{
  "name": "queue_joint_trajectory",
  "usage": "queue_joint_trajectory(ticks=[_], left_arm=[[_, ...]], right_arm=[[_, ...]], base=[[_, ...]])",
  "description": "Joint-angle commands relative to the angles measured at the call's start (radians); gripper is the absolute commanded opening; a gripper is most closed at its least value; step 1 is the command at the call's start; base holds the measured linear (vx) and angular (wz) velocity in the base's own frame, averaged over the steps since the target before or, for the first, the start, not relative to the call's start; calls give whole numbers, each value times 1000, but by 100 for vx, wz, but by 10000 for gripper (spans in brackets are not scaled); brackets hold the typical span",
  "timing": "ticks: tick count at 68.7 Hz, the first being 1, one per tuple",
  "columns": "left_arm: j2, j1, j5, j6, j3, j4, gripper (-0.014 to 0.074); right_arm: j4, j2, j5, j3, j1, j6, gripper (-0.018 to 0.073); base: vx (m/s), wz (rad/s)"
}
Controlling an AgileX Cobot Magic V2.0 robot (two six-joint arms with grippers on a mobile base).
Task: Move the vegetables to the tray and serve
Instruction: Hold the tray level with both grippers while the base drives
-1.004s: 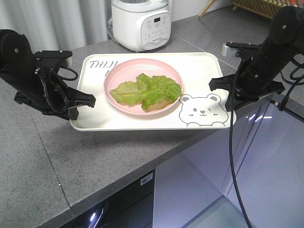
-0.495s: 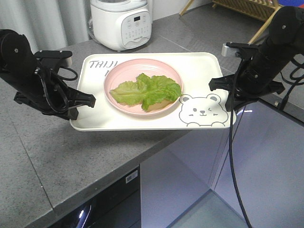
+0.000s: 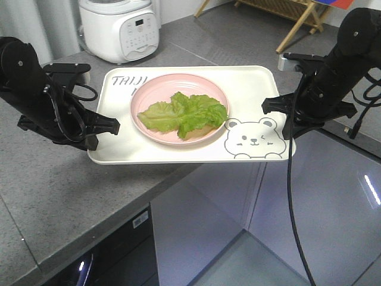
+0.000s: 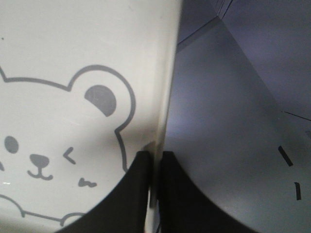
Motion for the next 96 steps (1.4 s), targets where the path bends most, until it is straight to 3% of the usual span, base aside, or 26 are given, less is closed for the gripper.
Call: queue_joint_trajectory(ticks=[1,96], left_arm=[[-55,-27,-90,30,-36,-132,-6],[-55,-27,-90,30,-36,-132,-6]], right_arm=[[134,-63,29,-26,18,-24,-4],[134,-63,29,-26,18,-24,-4]], base=[[-3,-21],[-4,-22]])
